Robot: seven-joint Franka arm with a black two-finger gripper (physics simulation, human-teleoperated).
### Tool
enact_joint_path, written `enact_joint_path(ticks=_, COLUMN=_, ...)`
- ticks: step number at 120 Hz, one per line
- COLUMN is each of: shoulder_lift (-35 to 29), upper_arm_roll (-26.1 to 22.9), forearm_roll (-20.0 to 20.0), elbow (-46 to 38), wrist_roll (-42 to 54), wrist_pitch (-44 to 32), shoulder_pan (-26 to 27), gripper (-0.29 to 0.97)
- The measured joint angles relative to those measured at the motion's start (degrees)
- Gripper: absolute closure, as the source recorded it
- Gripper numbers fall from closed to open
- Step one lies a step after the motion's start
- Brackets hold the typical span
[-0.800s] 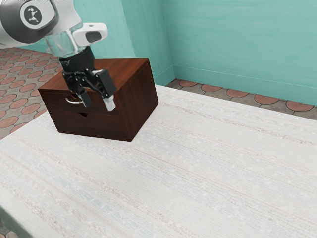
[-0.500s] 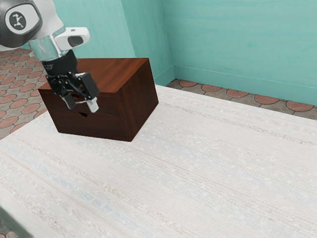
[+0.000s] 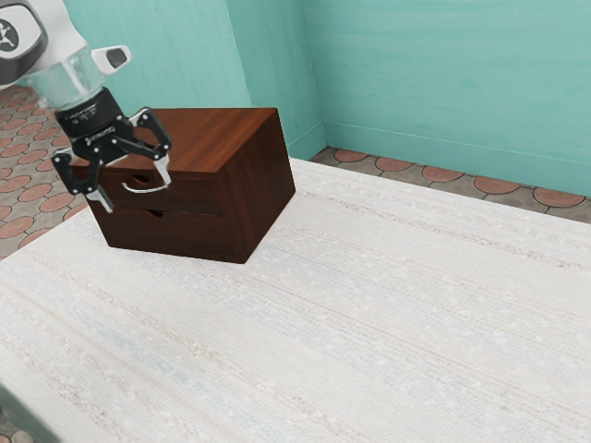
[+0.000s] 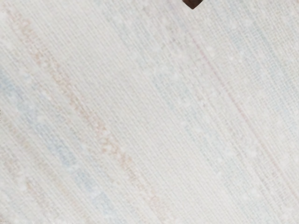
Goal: Pull the drawer handle with one arm to open the drawer
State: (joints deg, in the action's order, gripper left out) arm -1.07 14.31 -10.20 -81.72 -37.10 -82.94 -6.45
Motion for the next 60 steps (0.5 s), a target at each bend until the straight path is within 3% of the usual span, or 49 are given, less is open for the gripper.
enact_joint_path(ticks=18, shoulder_lift=-1.6, upper_arm_roll=-12.2, forearm_roll=0.3, elbow=-1.4, wrist_roll=-11.7, wrist_pitch=-2.0, shoulder_pan=-12.8, gripper=0.03)
enact_joint_path(ticks=30, shoulder_lift=-2.5, upper_arm_roll=-12.6, forearm_roll=2.2, elbow=-3.0, wrist_roll=-18.6, wrist_pitch=-4.2, shoulder_pan=-15.0, gripper=0.03)
enact_joint_path(ticks=41, shoulder_lift=-8.8, upper_arm_roll=-12.3, forearm_roll=3.7, elbow=-12.3, wrist_roll=-24.0, wrist_pitch=-9.1, shoulder_pan=-18.3, gripper=0.04)
enact_joint_path(ticks=49, shoulder_lift=-13.5, upper_arm_roll=-16.4, forearm_roll=4.3, elbow=-18.0, wrist_roll=-27.5, wrist_pitch=-13.3, shoulder_pan=-24.7, gripper=0.04)
enact_joint_path(ticks=60, shoulder_lift=-14.8, upper_arm_roll=-18.2, forearm_roll=4.8, elbow=-22.0, wrist_roll=-31.6, wrist_pitch=-19.0, shoulder_pan=-27.0, gripper=0.04)
